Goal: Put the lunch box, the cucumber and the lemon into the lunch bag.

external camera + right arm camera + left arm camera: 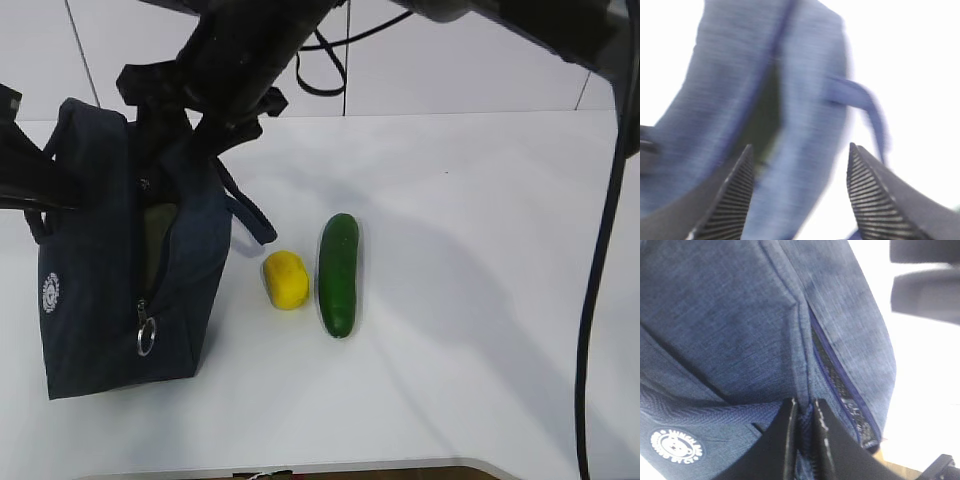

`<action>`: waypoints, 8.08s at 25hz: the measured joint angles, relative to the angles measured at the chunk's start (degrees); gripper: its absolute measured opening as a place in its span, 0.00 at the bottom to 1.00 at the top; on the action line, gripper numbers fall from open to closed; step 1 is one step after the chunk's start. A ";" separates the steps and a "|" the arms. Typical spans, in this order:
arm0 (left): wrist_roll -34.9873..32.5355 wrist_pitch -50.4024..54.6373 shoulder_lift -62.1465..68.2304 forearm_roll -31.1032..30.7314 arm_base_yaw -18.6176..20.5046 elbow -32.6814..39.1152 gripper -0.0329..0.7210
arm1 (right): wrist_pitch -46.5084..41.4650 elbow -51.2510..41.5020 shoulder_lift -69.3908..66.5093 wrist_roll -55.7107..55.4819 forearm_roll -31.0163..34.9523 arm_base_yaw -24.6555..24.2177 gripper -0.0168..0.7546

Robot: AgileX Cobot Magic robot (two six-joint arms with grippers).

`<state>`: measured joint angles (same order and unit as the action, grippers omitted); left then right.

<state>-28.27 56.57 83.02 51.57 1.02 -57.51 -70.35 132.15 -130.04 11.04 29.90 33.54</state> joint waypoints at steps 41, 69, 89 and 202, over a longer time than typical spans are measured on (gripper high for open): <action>-0.13 -1.09 0.00 -1.95 0.00 0.00 0.06 | -1.40 -15.63 15.43 -9.45 -25.90 -5.37 0.63; -0.13 -0.72 0.00 -2.08 0.00 0.00 0.06 | 4.04 -20.93 8.37 -35.02 -30.61 -5.76 0.80; -0.13 -0.61 0.00 -0.54 0.00 0.00 0.06 | 6.72 -20.93 2.31 -37.53 -30.63 -5.76 0.80; -1.66 0.10 0.00 -0.08 0.00 0.00 0.06 | 3.72 -4.68 8.51 -19.57 -10.73 -0.81 0.53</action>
<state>-29.93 56.67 83.02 51.49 1.02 -57.51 -66.64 127.47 -121.53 -8.52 19.17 32.73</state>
